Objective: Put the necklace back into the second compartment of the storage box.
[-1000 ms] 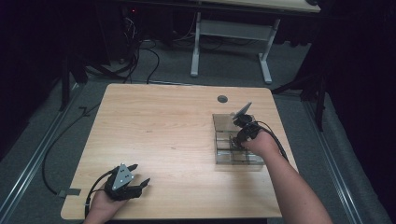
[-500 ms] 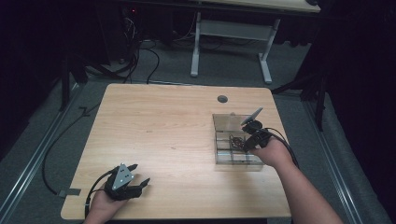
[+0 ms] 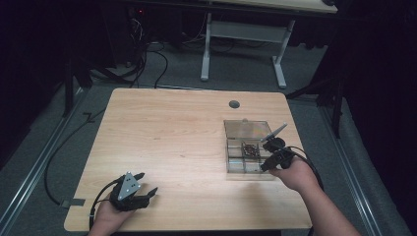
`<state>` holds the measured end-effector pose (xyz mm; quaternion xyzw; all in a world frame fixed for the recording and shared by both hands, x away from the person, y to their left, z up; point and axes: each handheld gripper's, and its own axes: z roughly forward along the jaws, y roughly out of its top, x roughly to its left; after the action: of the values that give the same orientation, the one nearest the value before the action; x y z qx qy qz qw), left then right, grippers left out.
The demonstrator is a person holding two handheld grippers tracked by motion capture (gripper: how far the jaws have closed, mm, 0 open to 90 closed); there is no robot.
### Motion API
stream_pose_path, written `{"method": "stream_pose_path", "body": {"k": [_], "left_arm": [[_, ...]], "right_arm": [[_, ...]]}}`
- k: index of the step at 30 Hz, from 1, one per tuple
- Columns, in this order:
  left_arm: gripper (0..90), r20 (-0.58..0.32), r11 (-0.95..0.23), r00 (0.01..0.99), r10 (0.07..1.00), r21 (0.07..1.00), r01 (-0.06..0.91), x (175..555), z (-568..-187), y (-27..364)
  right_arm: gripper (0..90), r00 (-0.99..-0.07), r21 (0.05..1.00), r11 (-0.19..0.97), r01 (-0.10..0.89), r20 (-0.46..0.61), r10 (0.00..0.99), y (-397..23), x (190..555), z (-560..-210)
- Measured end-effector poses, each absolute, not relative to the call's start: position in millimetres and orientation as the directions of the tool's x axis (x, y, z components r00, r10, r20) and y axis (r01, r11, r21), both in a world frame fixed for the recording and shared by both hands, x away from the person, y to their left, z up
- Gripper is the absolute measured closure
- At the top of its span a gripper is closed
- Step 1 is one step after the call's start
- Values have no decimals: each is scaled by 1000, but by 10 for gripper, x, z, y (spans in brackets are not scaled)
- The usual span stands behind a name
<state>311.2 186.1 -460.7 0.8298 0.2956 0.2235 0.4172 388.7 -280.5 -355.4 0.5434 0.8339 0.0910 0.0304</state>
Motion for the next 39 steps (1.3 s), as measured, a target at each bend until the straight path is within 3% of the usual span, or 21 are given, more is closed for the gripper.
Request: {"method": "stream_pose_path", "body": {"k": [8, 12, 18, 27, 39], "left_arm": [[298, 127, -478, 725, 677, 824, 303, 3111, -4607, 1860], [298, 128, -478, 725, 676, 825, 300, 3108, -4606, 1861], [298, 134, -482, 724, 676, 824, 298, 3105, -4607, 1856], [296, 137, -480, 721, 679, 826, 296, 3101, -4607, 1856], [294, 138, -477, 716, 685, 827, 297, 3099, -4607, 1857]], "right_arm": [[757, -392, 197, 374, 906, 63, 918, -2844, 3789, -3611], [739, -404, 256, 375, 891, 70, 912, -2842, 3663, -3658], [713, -387, 398, 332, 855, 64, 920, -2856, 3369, -3769], [671, -387, 520, 297, 801, 72, 919, -2882, 3162, -3907], [578, -397, 783, 192, 592, 76, 915, -2905, 2840, -4258]]}}
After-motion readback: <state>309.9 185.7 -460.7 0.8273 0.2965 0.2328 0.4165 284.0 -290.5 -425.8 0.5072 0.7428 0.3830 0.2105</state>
